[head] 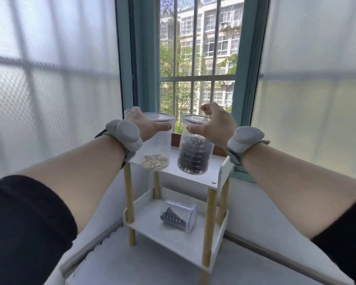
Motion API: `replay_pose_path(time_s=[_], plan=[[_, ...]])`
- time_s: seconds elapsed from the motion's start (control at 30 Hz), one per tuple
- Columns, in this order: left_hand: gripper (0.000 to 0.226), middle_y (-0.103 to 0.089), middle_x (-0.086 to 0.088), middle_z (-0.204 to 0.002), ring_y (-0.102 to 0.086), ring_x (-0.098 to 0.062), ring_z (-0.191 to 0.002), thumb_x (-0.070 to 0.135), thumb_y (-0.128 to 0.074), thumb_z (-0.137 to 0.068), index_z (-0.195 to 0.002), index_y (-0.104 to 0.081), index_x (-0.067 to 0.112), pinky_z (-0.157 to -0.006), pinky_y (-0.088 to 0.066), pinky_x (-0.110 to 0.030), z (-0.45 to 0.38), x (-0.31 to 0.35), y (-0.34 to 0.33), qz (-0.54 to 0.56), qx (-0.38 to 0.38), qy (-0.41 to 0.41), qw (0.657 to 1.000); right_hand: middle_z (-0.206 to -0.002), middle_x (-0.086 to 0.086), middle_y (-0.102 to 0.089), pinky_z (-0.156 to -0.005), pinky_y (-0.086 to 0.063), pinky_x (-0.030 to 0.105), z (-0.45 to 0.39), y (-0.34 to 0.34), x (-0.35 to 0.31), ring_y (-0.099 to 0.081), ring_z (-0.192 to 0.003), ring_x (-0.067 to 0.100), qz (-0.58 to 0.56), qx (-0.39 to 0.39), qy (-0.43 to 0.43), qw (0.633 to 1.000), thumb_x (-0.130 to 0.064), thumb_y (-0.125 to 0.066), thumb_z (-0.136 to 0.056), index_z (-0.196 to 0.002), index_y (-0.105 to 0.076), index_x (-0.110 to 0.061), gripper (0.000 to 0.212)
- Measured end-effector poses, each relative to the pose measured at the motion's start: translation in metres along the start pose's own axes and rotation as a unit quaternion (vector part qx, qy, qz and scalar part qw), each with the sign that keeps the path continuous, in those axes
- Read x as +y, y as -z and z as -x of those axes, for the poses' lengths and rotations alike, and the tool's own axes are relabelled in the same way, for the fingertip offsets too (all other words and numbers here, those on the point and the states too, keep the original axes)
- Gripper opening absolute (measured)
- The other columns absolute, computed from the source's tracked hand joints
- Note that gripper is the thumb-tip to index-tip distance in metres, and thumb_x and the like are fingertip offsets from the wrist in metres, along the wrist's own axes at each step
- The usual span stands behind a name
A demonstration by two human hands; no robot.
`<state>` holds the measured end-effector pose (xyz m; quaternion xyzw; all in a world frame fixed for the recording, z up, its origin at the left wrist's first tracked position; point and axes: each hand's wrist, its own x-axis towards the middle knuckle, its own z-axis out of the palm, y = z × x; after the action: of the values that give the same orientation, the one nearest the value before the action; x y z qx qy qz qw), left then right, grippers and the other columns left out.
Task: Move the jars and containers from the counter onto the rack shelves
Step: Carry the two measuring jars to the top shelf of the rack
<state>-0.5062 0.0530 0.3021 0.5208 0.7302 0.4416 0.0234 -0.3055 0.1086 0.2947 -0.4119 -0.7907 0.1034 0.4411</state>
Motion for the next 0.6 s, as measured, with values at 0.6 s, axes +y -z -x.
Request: replay_pose_path(time_s=[0.6], plan=[[0.114,-0.040,-0.012,-0.133,-0.047,-0.028,-0.111,0.072,-0.070,-0.049,-0.135,-0.032,0.007,-0.084,-0.039,-0.033,-0.123,-0.034,-0.093,-0.014,-0.047,0.025,0.998,-0.118,0.003,-0.062,-0.079,-0.048,0.029,-0.071,-0.046,0.066,-0.058,-0.097,0.022,0.071,-0.027,-0.076,0.994,-0.056,-0.069,-0.063,-0.123,-0.050,-0.015,0.075]])
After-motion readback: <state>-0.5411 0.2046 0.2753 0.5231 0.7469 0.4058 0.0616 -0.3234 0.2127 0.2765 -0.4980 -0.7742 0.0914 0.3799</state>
